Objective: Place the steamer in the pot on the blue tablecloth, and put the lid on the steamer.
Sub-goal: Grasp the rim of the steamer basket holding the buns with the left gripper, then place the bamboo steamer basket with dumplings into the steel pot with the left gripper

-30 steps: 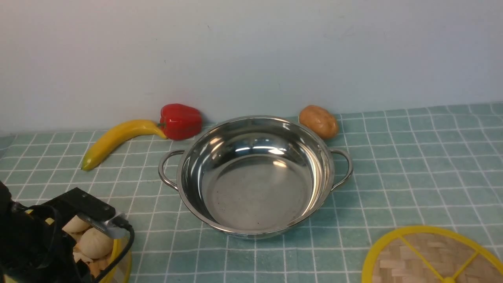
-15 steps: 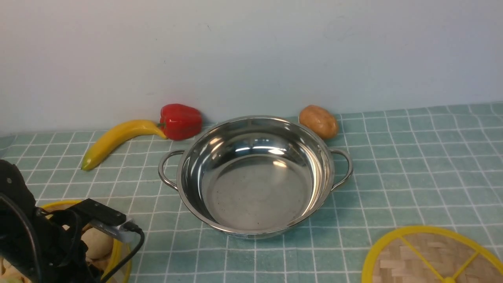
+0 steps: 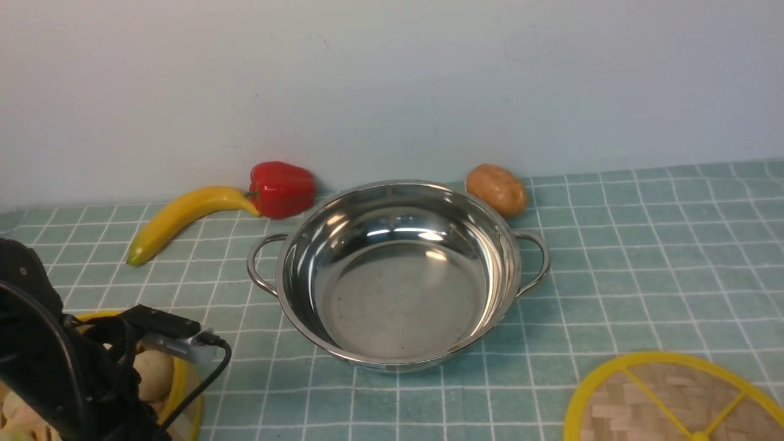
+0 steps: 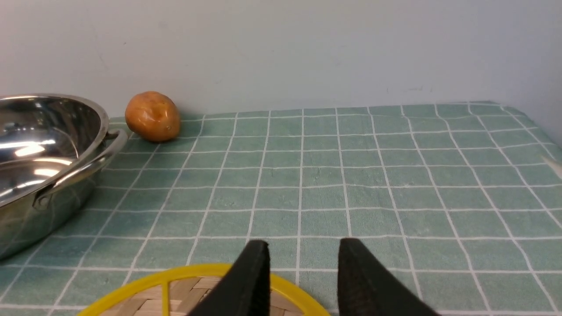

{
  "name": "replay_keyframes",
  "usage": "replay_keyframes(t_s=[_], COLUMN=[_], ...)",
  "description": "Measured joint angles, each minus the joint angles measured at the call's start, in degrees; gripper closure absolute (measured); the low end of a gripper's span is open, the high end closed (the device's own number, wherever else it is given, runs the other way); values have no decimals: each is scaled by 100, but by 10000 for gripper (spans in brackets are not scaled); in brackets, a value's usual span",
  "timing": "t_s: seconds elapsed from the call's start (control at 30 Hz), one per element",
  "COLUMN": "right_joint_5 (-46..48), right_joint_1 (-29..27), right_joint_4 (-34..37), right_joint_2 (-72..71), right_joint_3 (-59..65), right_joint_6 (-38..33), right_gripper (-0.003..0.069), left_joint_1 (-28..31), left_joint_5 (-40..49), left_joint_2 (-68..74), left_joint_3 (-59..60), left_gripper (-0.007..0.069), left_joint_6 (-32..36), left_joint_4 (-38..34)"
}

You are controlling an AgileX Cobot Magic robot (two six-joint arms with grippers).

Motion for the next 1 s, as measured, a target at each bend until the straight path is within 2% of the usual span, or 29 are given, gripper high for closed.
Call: replay_keyframes(t_s=[0.13,0.23,0.37,0.47,0.5,0.63,0.7,0.8,1.0], right_joint_5=[-6,-6,-6,-6,-6,-6,-6,-6,-6], right_joint_1=[0,0,0,0,0,0,0,0,0], right_joint_4=[0,0,0,0,0,0,0,0,0], right_joint_2=[0,0,0,0,0,0,0,0,0], right_joint_3=[0,0,0,0,0,0,0,0,0], right_joint_6=[0,0,0,0,0,0,0,0,0], right_gripper=[416,416,416,416,416,416,416,416,416], left_joint_1=[0,-45,-284,-909,-953,-2283,-2559,-3418,-4121], left_joint_5=[475,1037,1312,1278,1278,1283,1283,1304,1370], left_joint_2=[-355,-681,-792,-802,-802,-607,-506,13,976], left_joint_3=[-504,-1134,-1826,-2653,-2693,-3557,-3702,-4130,-4674], left_gripper=[591,563,564,564,564,564,564,564,564], left_joint_6=[-241,-241,-241,-241,-241,-61,46,375,486], left_joint_4=[167,165,183,412,439,582,604,793,1252])
